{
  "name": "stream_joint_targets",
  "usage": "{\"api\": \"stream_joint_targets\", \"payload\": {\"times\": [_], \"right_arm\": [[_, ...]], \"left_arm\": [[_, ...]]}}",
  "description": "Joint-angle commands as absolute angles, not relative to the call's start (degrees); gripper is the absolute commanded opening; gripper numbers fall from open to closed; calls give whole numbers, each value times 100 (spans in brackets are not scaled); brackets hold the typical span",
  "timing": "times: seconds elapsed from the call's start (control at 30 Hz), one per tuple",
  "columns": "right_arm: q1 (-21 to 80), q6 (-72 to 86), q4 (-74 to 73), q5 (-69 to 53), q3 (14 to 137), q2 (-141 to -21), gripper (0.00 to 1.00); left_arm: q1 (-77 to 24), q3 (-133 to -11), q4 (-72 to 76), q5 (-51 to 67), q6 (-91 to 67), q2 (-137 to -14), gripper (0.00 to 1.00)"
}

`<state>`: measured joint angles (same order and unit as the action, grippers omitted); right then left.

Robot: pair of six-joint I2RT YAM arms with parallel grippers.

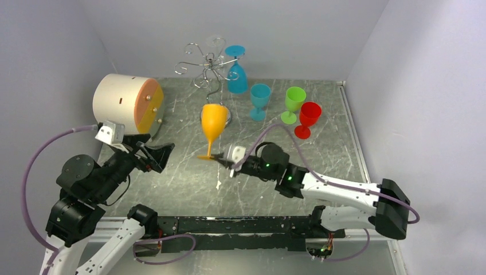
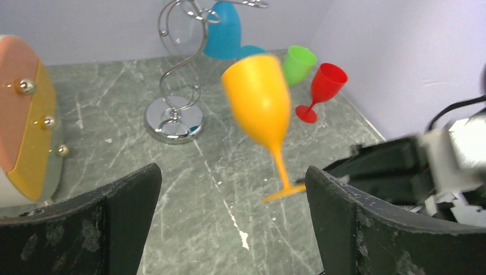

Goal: Place the wine glass upside down on the wine glass rack

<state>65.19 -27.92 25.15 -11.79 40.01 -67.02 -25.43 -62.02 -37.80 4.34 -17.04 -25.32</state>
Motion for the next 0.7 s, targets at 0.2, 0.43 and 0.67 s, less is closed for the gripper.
{"api": "stream_joint_targets", "payload": {"times": [0.2, 0.43, 0.67], "right_arm": [[4860, 1646, 1853, -1091, 4984, -6097, 0], [4427, 3348, 851, -10, 5634, -5964, 0], [3417, 4615, 493, 82, 6293, -6393, 0]], "left_arm": [[-2519, -5070, -3125, -12, -1516, -2383, 100], [-2518, -4429, -2902, -104, -1524, -2375, 100], [-2514, -3873, -2686, -164, -1450, -2105, 100]]}}
